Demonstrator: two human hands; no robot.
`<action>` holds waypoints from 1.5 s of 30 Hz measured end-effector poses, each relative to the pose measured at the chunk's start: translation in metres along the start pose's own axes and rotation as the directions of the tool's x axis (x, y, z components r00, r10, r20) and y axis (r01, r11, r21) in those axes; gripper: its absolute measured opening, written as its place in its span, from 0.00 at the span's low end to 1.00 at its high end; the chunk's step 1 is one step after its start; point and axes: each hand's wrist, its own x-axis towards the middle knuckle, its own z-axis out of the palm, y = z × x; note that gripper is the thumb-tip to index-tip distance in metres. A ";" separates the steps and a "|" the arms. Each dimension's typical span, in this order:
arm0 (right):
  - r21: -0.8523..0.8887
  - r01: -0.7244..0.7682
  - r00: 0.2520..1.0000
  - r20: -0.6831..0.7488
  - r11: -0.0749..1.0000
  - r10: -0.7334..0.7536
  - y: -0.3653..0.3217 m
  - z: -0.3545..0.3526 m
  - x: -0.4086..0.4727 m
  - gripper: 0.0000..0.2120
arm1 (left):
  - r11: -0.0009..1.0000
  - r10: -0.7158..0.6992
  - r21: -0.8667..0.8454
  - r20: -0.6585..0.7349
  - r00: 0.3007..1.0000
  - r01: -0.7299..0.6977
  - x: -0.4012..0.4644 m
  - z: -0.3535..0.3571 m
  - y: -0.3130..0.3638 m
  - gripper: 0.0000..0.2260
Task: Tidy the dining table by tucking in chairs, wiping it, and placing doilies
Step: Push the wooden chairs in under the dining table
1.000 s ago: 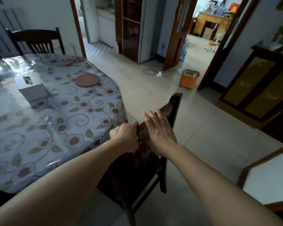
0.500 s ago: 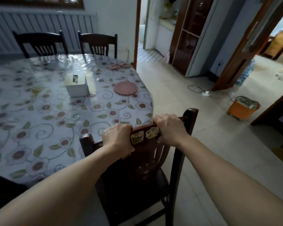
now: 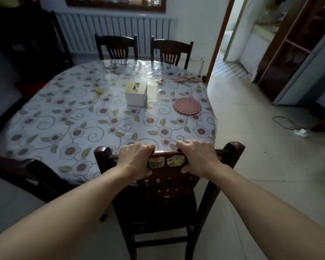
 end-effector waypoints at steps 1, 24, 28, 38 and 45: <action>-0.001 0.006 1.000 -0.009 1.000 -0.006 -0.005 0.006 0.001 0.32 | 1.000 0.000 0.009 -0.004 1.000 0.000 -0.002 0.005 -0.005 0.15; -0.016 0.017 0.999 0.029 1.000 -0.017 -0.086 0.096 -0.001 0.20 | 0.994 0.102 0.049 -0.098 0.990 -0.097 -0.052 0.093 -0.072 0.20; -0.048 -0.033 0.999 -0.038 0.998 0.031 -0.083 0.096 -0.003 0.23 | 0.996 0.093 0.005 -0.094 0.991 -0.092 -0.046 0.102 -0.067 0.17; -0.046 -0.116 0.993 0.026 0.992 0.117 -0.068 0.106 0.022 0.19 | 0.996 0.069 -0.049 -0.084 0.994 -0.073 -0.022 0.106 -0.071 0.13; -0.068 -0.158 0.987 0.018 0.985 0.160 -0.071 0.109 0.021 0.19 | 0.998 0.055 -0.009 -0.065 0.996 -0.056 -0.023 0.108 -0.070 0.14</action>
